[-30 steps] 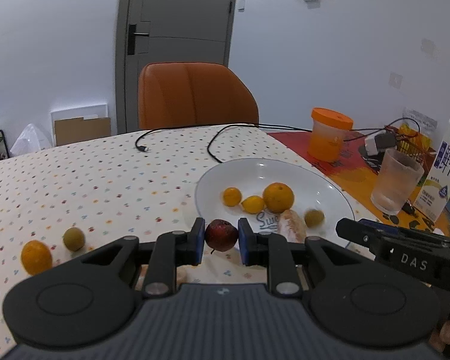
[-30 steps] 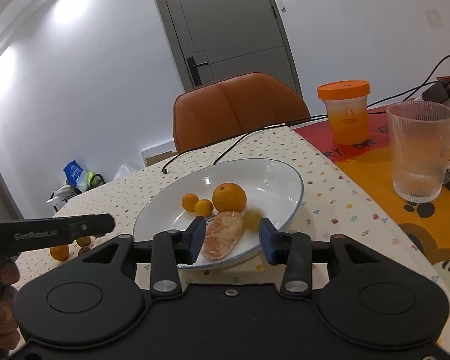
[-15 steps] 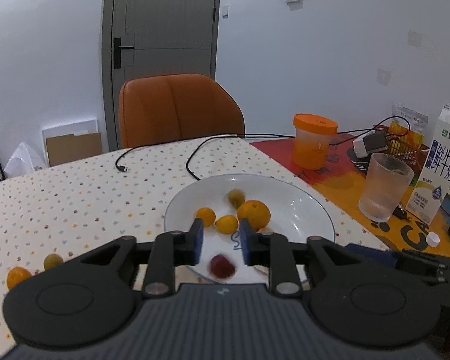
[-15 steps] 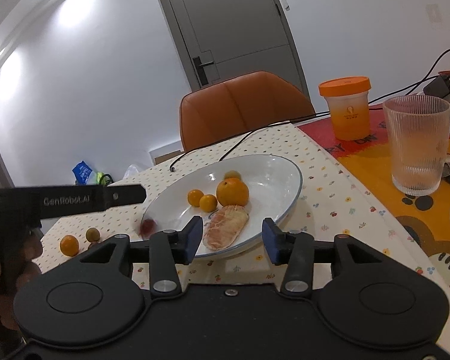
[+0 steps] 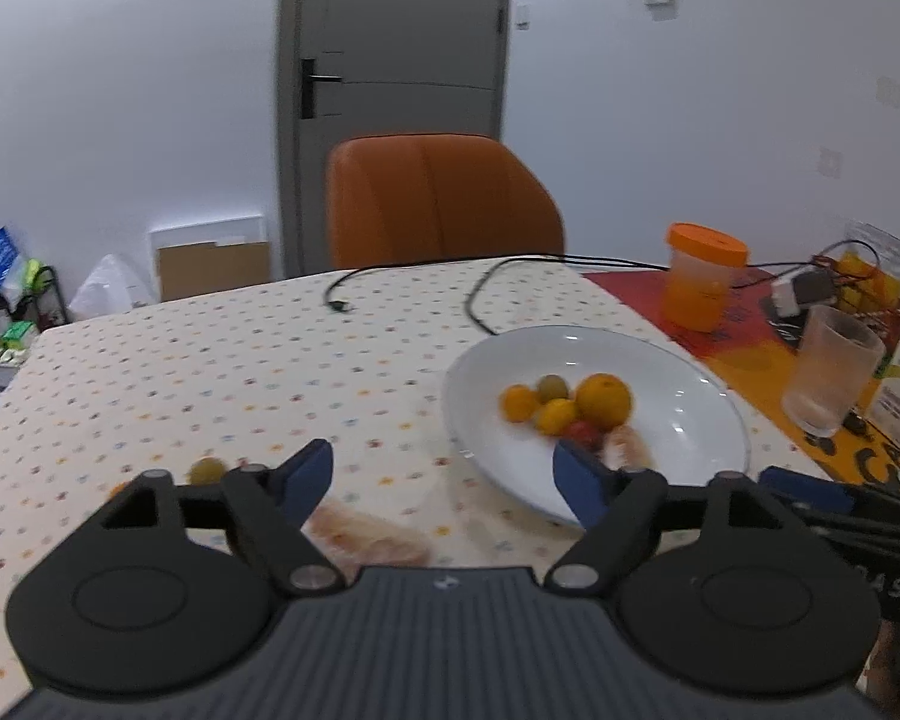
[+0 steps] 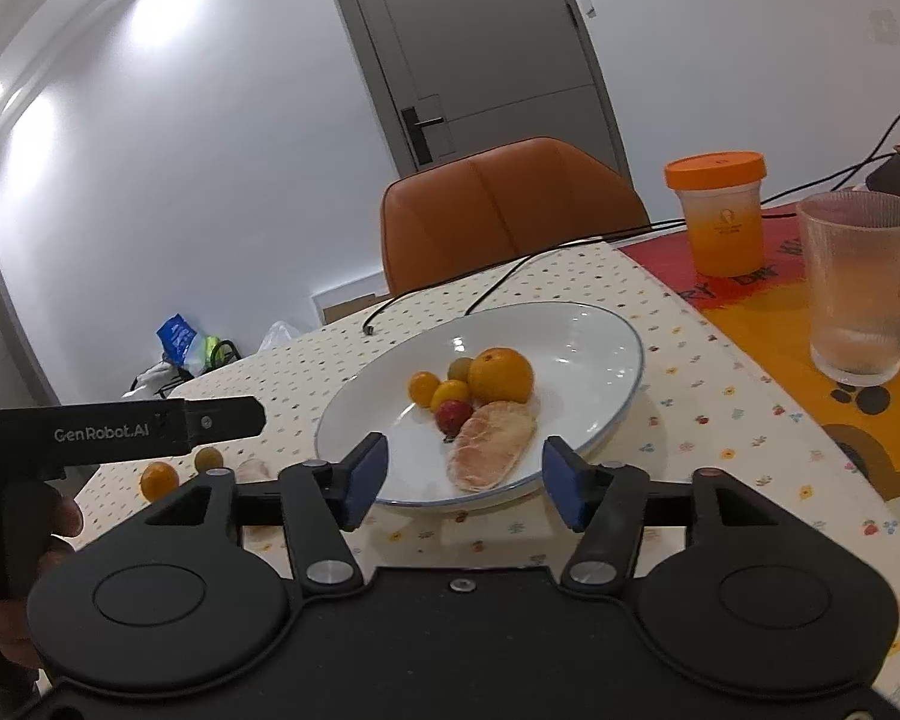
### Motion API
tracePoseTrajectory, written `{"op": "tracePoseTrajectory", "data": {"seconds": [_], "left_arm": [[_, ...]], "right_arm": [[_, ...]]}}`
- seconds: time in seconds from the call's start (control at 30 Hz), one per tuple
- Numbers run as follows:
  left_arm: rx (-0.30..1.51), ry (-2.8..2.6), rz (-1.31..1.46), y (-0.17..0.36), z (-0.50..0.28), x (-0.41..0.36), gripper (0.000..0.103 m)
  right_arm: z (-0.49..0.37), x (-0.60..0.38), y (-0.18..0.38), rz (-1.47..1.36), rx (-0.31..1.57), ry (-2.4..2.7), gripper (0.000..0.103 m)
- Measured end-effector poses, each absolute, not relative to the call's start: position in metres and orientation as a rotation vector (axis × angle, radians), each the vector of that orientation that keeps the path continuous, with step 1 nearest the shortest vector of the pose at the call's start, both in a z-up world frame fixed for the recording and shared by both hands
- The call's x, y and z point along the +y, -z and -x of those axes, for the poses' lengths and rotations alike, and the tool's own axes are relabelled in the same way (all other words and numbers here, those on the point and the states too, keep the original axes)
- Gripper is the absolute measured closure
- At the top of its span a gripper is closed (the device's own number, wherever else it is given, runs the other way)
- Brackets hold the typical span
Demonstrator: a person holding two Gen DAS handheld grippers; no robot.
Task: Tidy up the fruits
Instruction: 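Move both open tools back over the remaining fruit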
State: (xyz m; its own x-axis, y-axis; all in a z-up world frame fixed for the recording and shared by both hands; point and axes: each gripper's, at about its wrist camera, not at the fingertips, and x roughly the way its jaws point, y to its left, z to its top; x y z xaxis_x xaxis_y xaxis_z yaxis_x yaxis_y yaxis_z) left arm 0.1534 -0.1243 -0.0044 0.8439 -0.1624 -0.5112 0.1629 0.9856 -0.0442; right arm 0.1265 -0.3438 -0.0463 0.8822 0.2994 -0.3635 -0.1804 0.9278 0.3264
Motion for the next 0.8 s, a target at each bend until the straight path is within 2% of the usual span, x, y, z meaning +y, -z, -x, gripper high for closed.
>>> {"op": "tracePoseTrajectory", "data": {"seconds": [0.23,0.43,0.8], "left_arm": [[0.556,0.118,0.029,0.007,-0.144,-0.096,0.02],[0.556,0.078,0.047,0.008,-0.134,-0.072,0.018],[0.534,0.019,0.08,0.003,-0.116,-0.039,0.018]], "right_arm": [[-0.123,-0.326,0.043,-0.267,0.424,-0.275,0.026],[-0.121,-0.311,0.041,-0.258,0.421,-0.303,0.017],[-0.119,-0.288,0.036,-0.237,0.427,-0.347,0.015]]}}
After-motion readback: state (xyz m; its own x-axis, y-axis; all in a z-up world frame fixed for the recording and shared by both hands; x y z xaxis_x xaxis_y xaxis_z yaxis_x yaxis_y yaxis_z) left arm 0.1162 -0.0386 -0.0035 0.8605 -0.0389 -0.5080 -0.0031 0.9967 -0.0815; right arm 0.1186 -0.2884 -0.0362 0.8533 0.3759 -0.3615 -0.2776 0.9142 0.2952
